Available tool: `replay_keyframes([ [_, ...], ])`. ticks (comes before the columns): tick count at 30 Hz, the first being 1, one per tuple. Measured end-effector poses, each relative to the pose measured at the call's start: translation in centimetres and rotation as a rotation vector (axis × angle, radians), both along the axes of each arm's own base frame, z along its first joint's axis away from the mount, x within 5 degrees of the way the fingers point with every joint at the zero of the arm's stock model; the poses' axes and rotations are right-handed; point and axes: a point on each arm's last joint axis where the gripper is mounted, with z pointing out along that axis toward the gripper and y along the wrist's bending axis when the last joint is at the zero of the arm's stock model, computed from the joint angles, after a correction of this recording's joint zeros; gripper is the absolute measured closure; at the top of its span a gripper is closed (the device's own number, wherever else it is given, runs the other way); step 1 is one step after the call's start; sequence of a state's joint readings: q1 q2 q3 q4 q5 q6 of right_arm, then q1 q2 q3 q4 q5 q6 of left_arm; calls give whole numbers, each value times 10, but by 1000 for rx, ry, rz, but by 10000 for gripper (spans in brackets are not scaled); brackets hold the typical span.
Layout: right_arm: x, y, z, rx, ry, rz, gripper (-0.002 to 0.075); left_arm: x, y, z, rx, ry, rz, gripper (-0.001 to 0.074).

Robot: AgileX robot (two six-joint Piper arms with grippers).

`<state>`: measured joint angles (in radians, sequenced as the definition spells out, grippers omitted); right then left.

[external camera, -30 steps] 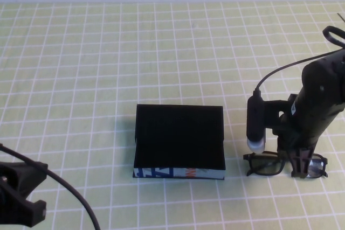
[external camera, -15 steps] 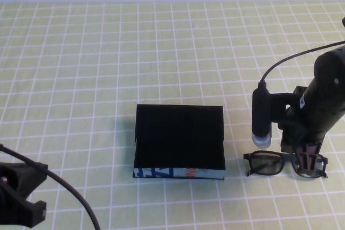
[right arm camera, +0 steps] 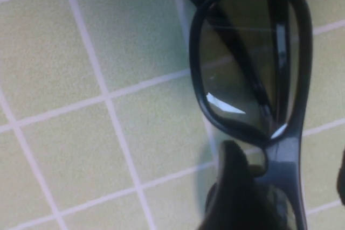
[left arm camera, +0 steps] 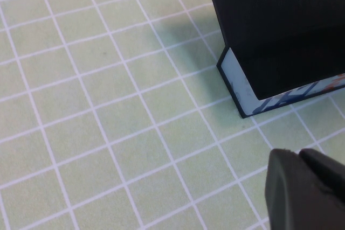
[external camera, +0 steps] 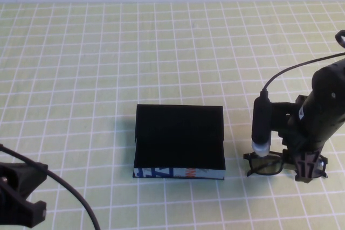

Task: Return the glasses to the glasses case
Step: Pick up the glasses from the table, then place the glasses in the glasses case

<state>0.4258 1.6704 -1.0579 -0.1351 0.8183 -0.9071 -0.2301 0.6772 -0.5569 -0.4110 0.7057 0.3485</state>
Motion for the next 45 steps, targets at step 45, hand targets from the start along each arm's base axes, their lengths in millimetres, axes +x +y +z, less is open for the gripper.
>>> replay_keyframes([
  [45, 8, 145, 51, 188, 53, 201, 652, 4, 1, 4, -8, -61, 22, 739],
])
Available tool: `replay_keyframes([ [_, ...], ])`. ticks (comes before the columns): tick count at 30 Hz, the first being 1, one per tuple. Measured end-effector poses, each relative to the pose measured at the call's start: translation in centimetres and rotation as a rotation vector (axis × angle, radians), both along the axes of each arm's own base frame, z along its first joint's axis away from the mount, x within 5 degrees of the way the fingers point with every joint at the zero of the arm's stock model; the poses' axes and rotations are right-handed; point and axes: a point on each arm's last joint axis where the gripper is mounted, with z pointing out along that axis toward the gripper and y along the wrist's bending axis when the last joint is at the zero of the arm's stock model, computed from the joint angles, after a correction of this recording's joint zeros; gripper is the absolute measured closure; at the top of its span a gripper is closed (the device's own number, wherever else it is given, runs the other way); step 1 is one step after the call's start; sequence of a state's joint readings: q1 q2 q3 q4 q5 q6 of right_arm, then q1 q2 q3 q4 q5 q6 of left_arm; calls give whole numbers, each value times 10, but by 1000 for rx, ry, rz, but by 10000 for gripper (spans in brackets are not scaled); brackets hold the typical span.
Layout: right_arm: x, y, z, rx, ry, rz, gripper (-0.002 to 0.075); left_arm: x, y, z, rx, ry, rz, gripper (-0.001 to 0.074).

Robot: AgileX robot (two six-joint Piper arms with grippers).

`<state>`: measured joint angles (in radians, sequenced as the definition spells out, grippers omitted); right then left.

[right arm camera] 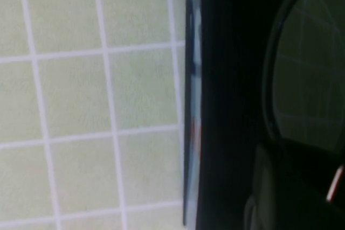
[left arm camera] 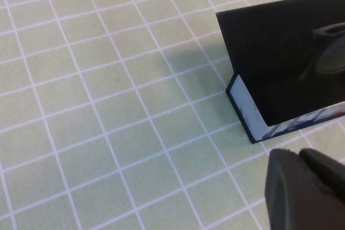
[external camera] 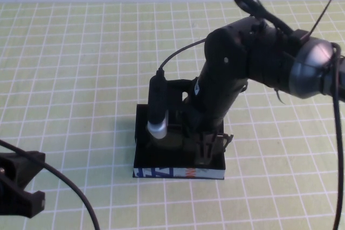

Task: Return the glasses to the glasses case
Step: Place the glasses in the glasses case

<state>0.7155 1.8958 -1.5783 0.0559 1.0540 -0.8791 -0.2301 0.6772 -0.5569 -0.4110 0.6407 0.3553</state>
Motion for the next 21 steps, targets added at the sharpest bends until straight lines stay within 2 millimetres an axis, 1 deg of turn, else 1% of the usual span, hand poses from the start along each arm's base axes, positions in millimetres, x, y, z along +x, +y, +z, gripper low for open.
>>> replay_keyframes([
  [2, 5, 8, -7, -5, 6, 7, 652, 0, 0, 0, 0, 0, 0, 739],
  [5, 11, 13, -12, -7, 8, 7, 652, 0, 0, 0, 0, 2, -1, 739],
  [9, 13, 17, -16, 4, 23, 4, 652, 0, 0, 0, 1, 2, -1, 739],
  [15, 15, 21, -28, 7, 52, 9, 652, 1, 0, -1, 1, 6, -1, 739],
  [19, 15, 21, -30, 1, 52, 10, 653, 1, 0, -1, 0, 8, -1, 739],
  [21, 15, 21, -30, -3, 54, 11, 638, 0, 0, -1, 0, 10, -2, 739],
])
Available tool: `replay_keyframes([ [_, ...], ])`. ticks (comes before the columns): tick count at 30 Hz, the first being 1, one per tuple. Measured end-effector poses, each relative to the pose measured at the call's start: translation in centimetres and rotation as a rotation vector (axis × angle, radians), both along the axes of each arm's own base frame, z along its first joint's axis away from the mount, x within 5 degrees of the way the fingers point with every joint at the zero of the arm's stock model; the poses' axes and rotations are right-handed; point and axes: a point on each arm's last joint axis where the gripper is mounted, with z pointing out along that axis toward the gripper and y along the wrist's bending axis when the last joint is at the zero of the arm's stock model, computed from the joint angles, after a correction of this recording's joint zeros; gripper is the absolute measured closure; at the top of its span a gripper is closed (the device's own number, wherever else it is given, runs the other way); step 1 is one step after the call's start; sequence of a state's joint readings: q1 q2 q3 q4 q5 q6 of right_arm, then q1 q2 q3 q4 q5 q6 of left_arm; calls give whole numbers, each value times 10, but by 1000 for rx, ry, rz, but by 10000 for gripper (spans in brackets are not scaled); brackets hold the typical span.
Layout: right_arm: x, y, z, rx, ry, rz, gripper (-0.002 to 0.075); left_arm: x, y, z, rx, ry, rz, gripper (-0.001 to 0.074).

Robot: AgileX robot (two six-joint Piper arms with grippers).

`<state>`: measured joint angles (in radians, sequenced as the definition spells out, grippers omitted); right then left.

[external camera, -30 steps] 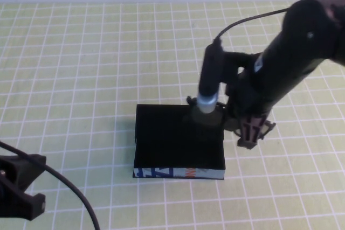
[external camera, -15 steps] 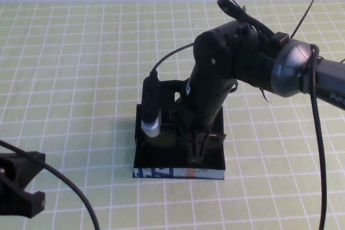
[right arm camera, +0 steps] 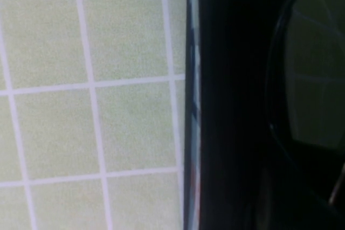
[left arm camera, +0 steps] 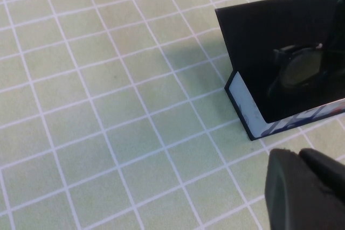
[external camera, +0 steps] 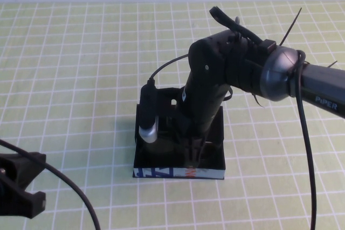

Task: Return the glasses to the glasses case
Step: Place the glasses in the glasses case, then close the glasses case

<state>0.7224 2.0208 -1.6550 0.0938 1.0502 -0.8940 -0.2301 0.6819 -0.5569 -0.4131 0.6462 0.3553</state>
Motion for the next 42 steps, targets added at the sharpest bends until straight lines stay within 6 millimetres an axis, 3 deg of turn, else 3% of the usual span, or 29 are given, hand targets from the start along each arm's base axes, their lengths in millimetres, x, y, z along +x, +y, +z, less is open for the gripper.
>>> replay_keyframes([
  [5, 0, -1, 0, -9, -5, 3, 540, 0, 0, 0, 3, 0, -3, 739],
  [12, 1, 0, 4, 8, -28, 1, 519, -2, 0, -2, 57, -2, -56, 739],
  [15, 1, -3, 16, 21, -77, -3, 567, -3, -3, -5, 84, 16, -117, 739],
  [20, 1, -11, 51, 65, -191, -101, 711, 2, -21, -14, 29, 106, -322, 739],
  [27, 16, -25, 86, 225, -171, -428, 740, 30, -54, -37, 27, 128, -472, 739],
  [36, 56, -81, 86, 397, 92, -701, 741, 40, -114, -71, 142, 53, -559, 739],
  [42, 81, -98, 58, 413, 161, -768, 742, 56, -131, -104, 226, 54, -471, 739],
])
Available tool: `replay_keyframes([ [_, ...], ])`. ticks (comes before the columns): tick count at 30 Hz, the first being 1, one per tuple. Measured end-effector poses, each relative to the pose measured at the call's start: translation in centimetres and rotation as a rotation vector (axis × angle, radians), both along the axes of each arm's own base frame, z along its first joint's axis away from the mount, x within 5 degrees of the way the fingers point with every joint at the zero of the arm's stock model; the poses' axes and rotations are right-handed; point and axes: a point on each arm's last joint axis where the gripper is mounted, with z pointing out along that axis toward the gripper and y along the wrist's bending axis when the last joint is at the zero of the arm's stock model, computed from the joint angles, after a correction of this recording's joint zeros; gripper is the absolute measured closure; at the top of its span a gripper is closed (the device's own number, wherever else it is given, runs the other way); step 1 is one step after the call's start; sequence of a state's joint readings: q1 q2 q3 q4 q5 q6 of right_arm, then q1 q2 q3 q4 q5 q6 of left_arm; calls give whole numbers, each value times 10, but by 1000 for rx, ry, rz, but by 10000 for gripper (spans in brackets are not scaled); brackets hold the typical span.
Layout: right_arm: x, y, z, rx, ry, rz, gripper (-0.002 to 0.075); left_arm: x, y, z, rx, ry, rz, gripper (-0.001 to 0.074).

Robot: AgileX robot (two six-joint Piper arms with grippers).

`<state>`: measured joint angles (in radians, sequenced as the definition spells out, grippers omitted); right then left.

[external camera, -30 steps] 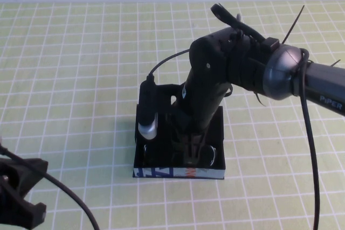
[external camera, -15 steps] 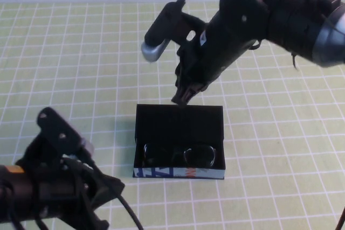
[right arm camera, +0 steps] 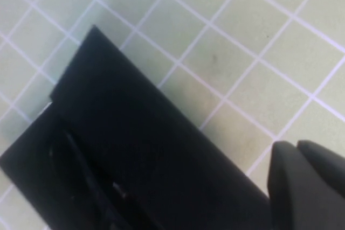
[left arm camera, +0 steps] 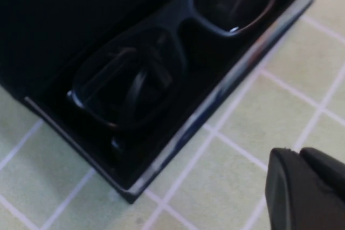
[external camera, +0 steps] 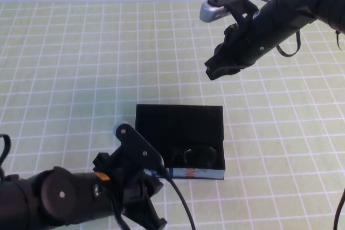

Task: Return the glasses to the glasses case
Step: Close the glasses case

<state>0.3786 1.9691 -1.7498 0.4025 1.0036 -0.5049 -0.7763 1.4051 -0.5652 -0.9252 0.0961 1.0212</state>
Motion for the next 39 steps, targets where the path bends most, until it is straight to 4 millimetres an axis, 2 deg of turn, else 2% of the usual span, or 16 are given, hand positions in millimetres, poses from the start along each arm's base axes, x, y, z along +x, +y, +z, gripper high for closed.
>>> replay_keyframes([
  [3, 8, 1, -18, 5, 35, -14, 742, 5, -1, -11, 29, 1, 29, 739],
  [9, 21, 5, -53, -13, 82, -19, 742, 13, -8, -18, 46, 11, 37, 739],
  [16, 30, 7, -74, -18, 78, -39, 742, 19, -14, -25, 63, 21, 42, 739],
  [21, 30, 11, -87, -25, 147, 24, 742, 21, -15, -27, 69, 19, 49, 739],
  [24, 29, 13, -84, -8, 159, 69, 742, 22, -15, -26, 68, 14, 52, 739],
  [33, 24, 23, -59, 86, 182, 191, 742, 23, -15, -25, 65, 1, 59, 739],
  [39, 33, 22, -59, 80, 109, 133, 742, 23, -15, -25, 65, 1, 59, 739],
])
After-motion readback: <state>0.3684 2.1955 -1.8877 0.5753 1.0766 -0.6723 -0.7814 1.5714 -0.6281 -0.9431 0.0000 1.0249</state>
